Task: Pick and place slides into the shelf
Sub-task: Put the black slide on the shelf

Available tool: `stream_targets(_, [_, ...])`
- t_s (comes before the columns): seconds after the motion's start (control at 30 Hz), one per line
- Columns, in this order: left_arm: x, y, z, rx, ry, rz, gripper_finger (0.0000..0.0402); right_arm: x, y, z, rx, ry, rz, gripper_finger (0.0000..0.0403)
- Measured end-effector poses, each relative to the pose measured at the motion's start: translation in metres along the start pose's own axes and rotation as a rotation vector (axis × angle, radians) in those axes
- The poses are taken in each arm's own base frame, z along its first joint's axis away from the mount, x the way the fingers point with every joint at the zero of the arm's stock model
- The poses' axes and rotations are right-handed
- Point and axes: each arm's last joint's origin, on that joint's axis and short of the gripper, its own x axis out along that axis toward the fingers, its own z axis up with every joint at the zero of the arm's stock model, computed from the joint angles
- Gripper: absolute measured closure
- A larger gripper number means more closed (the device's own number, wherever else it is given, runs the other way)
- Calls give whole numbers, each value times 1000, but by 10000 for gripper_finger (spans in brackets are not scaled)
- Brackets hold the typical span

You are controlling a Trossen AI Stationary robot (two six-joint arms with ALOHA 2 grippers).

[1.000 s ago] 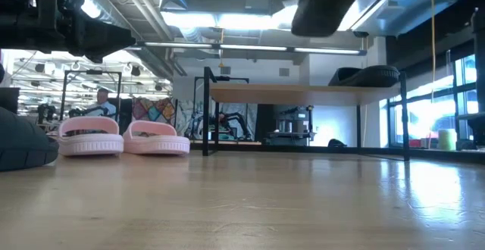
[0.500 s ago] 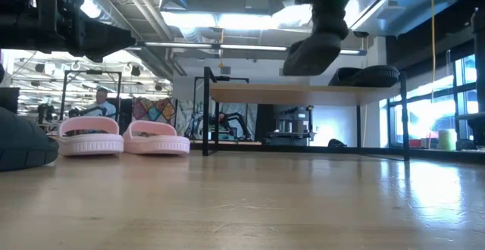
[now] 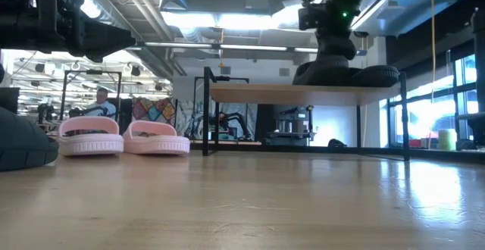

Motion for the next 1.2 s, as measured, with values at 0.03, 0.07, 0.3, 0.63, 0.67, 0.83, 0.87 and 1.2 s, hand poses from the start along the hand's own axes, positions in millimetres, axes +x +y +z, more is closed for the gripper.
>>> stream_targets(0.03, [0,0,0,0,0,0,246,1,1,-1,-1,4,1,392])
stream_targets(0.07, [0,0,0,0,0,0,246,2,2,-2,-5,8,2,392])
stream_targets(0.3, [0,0,0,0,0,0,246,5,4,-2,-1,24,-39,386])
stream_targets(0.63, [0,0,0,0,0,0,246,5,4,-3,-2,26,-39,348])
stream_targets(0.67, [0,0,0,0,0,0,246,5,4,-3,-3,26,-39,348])
stream_targets(0.83, [0,0,0,0,0,0,246,5,4,-3,-8,30,-36,346])
stream_targets(0.87, [0,0,0,0,0,0,246,5,4,-4,-13,35,-34,346])
stream_targets(1.2, [0,0,0,-1,0,0,246,5,6,-6,-34,57,-23,344])
